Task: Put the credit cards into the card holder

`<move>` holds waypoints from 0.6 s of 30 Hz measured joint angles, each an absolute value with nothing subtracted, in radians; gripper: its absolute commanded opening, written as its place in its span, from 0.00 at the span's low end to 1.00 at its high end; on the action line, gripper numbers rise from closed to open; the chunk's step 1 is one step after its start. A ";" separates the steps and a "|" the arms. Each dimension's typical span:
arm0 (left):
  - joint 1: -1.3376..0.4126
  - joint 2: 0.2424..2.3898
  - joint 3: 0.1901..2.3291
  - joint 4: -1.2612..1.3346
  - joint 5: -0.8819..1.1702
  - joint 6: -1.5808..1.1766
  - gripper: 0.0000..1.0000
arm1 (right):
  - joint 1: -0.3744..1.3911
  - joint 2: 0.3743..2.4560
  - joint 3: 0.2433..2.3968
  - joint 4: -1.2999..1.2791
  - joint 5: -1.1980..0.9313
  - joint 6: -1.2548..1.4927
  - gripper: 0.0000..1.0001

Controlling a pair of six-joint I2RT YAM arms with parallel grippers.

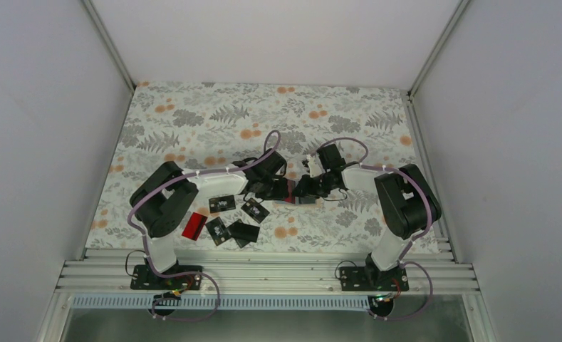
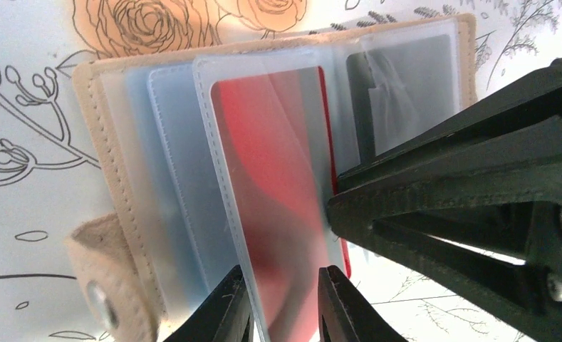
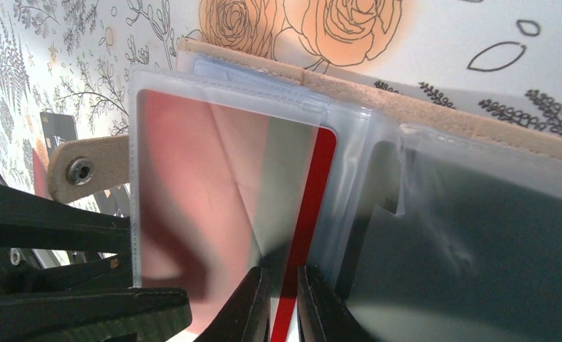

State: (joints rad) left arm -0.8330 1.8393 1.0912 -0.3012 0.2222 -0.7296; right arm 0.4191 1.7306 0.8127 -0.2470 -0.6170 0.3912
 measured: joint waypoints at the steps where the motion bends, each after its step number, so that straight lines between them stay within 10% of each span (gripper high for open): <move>1: -0.833 1.839 1.094 -0.300 0.222 -0.731 0.22 | 0.419 1.731 0.813 -0.246 -0.617 0.391 0.13; 18: -0.849 1.861 1.176 -0.352 0.191 -0.748 0.02 | 0.419 1.700 0.799 -0.240 -0.625 0.409 0.22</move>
